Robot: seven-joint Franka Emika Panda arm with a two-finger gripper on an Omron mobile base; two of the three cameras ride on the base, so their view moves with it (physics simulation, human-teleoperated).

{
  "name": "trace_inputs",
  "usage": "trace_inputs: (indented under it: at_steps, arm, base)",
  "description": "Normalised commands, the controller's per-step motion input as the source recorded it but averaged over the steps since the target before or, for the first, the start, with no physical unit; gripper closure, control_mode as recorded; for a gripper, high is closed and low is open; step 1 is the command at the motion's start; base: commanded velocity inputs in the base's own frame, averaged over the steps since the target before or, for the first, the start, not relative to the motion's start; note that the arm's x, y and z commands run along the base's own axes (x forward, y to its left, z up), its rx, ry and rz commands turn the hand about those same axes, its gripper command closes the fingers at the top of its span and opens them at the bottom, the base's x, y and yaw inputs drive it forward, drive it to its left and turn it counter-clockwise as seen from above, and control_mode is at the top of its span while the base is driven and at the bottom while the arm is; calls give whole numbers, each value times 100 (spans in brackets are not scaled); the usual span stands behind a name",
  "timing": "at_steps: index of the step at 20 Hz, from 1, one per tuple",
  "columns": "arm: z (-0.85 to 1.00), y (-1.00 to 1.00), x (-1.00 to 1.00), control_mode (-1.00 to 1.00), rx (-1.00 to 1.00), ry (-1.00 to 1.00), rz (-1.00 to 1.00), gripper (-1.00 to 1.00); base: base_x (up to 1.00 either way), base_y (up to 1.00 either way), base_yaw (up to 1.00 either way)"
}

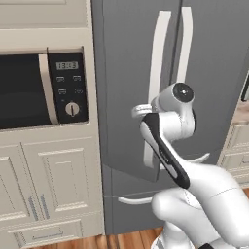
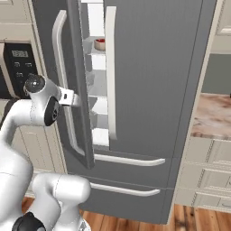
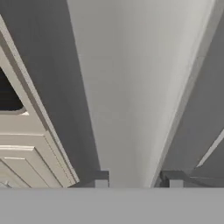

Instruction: Gather the eggplant and sweet potato from the fridge and place them on a tray on the dining counter. Then gather the steak and chicken drumstick from the fridge and place them on the other tray.

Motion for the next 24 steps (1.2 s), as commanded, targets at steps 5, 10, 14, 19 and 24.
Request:
trace_inputs:
  at_steps: [5, 10, 14, 19, 24]
  arm:
    - [19, 88, -15, -100, 0, -6, 3, 100]
    - [14, 76, 0, -100, 0, -10, 5, 100]
    - [17, 78, 0, -100, 0, -14, 5, 100]
    - [0, 84, 4, -100, 0, -15, 4, 100]
    - [-1, 5, 2, -100, 0, -11, 0, 100]
  base:
    - [0, 0, 0]
    - [0, 0, 0]
    - [0, 0, 0]
    - [0, 0, 0]
    - [0, 0, 0]
